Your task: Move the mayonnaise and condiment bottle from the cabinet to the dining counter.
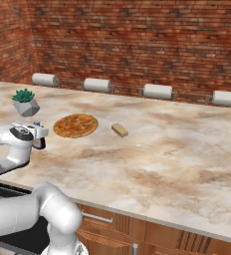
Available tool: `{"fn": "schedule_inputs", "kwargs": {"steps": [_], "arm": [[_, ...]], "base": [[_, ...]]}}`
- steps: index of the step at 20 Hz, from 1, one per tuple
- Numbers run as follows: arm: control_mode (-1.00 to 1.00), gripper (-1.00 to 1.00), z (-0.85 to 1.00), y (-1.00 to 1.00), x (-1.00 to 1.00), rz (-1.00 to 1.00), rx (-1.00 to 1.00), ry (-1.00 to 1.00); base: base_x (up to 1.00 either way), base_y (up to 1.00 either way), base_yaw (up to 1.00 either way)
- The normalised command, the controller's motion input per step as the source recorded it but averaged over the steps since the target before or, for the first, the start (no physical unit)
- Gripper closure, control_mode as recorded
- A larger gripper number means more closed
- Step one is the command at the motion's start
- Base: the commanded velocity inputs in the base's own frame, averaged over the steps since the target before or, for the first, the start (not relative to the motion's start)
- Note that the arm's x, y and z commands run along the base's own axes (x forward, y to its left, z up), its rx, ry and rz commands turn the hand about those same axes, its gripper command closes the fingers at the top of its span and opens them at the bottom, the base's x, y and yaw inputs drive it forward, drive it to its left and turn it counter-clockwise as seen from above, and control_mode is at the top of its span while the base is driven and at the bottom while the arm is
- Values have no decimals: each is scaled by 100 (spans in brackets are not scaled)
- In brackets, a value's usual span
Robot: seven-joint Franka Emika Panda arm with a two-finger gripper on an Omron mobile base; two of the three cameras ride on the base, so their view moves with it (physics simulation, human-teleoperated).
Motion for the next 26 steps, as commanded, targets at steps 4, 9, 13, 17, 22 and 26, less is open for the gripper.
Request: {"fn": "schedule_inputs", "kwargs": {"steps": [4,9,13,17,22,26], "arm": [[-100,100,-21,10,13,0,0,-6],[-100,100,-23,8,6,0,0,-5],[-100,100,-19,5,0,0,0,-4],[-100,100,-23,4,1,0,0,-3],[-100,100,-30,6,8,0,0,0],[-100,100,-37,17,16,0,0,0]], "base": [[0,0,0],[0,0,0],[0,0,0],[0,0,0],[0,0,0],[0,0,0]]}}
